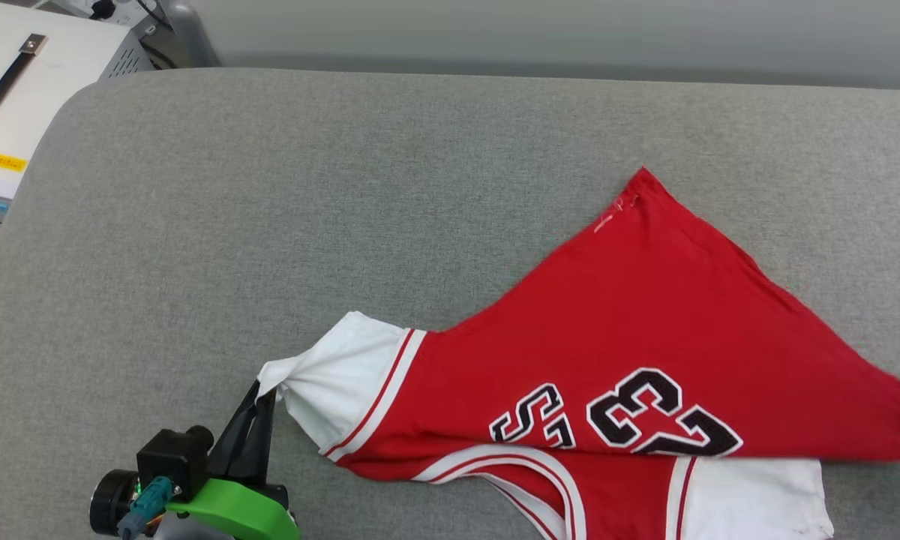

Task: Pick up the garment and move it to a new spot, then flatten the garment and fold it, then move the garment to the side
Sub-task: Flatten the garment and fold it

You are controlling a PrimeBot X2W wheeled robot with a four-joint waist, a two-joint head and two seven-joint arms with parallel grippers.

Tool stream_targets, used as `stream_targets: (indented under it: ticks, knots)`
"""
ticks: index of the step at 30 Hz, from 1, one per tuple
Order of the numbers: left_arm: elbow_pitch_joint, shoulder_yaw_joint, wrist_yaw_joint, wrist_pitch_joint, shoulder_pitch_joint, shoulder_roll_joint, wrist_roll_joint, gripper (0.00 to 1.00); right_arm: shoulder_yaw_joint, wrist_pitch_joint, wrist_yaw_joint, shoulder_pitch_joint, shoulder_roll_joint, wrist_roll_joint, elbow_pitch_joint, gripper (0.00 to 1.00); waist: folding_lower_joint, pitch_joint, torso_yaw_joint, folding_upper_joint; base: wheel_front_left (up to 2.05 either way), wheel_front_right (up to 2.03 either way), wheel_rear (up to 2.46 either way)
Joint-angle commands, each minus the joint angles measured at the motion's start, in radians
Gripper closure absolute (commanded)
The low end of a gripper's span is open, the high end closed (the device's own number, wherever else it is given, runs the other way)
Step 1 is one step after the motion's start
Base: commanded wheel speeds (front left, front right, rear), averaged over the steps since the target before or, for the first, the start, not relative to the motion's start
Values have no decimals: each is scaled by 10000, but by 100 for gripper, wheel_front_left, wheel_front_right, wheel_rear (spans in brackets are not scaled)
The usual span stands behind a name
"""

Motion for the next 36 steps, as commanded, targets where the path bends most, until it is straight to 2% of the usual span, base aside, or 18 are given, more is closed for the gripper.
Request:
stream_targets:
  ticks: [1, 6, 10, 12, 13, 14, 19, 26, 31, 36]
  knots:
    - [-7, 38, 98, -23, 153, 103, -66, 100, -319, 72, -9, 527, 269, -184, -99, 100, 1, -75, -58, -1, 0, 0, 0]
    - [79, 10, 82, -34, 64, 136, -89, 100, -1316, 443, -9, 2332, 1490, -889, -536, 100, 1, -6, -36, -1, 0, 0, 0]
    - [190, 12, 69, -67, 18, 136, -119, 100, -1659, 770, -9, 2931, 2449, -1116, -659, 100, 1, 34, -64, -1, 0, 0, 0]
    - [251, 9, 59, -82, -5, 139, -129, 100, -1859, 811, -9, 2943, 2675, -1322, -720, 100, 1, 24, -73, -1, 0, 0, 0]
    - [278, 9, 56, -89, -14, 143, -131, 100, -1963, 796, -9, 2896, 2751, -1407, -779, 88, 1, 15, -81, -1, 0, 0, 0]
    - [304, 14, 57, -98, -20, 148, -134, 100, -2102, 766, -9, 2801, 2845, -1466, -894, 0, 1, 5, -98, -1, 0, 0, 0]
    - [337, 18, 46, -135, -83, 159, -133, 100, -2687, 601, -9, 2100, 2879, -1501, -1592, 0, 1, 65, -133, -1, 0, 0, 0]
    - [366, -114, -30, -172, -449, 111, -40, 100, -2888, 655, -9, 236, 2118, -1410, -2749, 0, 1, 403, 63, -1, 0, 0, 0]
    - [337, -254, -79, -196, -835, 16, 83, 100, -1654, 1492, -9, -1666, 1330, -1680, -3147, 0, 1, 824, 303, -1, 0, 0, 0]
    - [342, -433, -150, -217, -1239, -146, 209, 100, 172, 2505, -9, -3751, 1006, -1807, -2706, 0, 1, 1207, 647, -1, 0, 0, 0]
